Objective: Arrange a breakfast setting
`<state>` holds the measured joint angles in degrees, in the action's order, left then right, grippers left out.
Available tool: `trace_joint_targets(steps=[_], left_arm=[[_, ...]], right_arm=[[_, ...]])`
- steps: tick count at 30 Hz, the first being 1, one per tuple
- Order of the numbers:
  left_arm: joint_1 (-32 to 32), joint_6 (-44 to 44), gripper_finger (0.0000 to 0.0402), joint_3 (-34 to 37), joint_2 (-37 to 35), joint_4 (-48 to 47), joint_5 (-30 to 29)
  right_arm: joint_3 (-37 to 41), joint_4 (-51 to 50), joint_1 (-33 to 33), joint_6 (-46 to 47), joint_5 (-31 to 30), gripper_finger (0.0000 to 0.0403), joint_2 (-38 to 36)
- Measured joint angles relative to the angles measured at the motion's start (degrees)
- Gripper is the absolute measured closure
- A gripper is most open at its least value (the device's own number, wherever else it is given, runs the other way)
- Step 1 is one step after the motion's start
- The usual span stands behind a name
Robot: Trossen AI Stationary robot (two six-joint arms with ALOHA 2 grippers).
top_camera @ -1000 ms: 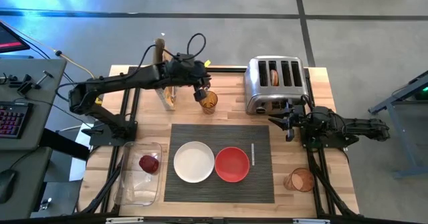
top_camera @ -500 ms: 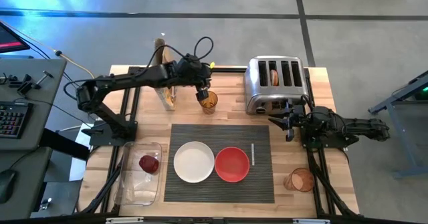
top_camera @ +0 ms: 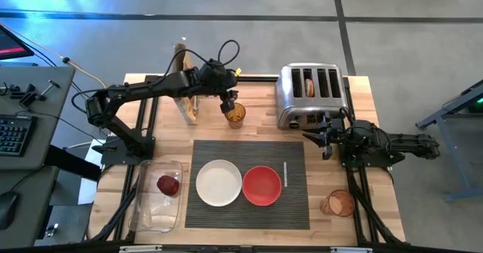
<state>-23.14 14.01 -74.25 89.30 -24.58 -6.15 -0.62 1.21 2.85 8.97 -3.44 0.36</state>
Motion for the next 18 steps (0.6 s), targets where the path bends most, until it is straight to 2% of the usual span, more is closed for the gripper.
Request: trace_joint_targets(steps=[9, 18], left_arm=[[-0.18, 0.4, 0.0217, 0.01, 0.41, -1.71, 0.2], [-0.48, -3.38, 0.0211, 0.05, 3.08, -2.14, -1.29]], right_arm=[[0.0, 0.0, 0.02, -0.02, 0.0, 0.032, -0.02], [0.0, 0.0, 0.0, 0.0, 0.0, 0.032, 0.0]])
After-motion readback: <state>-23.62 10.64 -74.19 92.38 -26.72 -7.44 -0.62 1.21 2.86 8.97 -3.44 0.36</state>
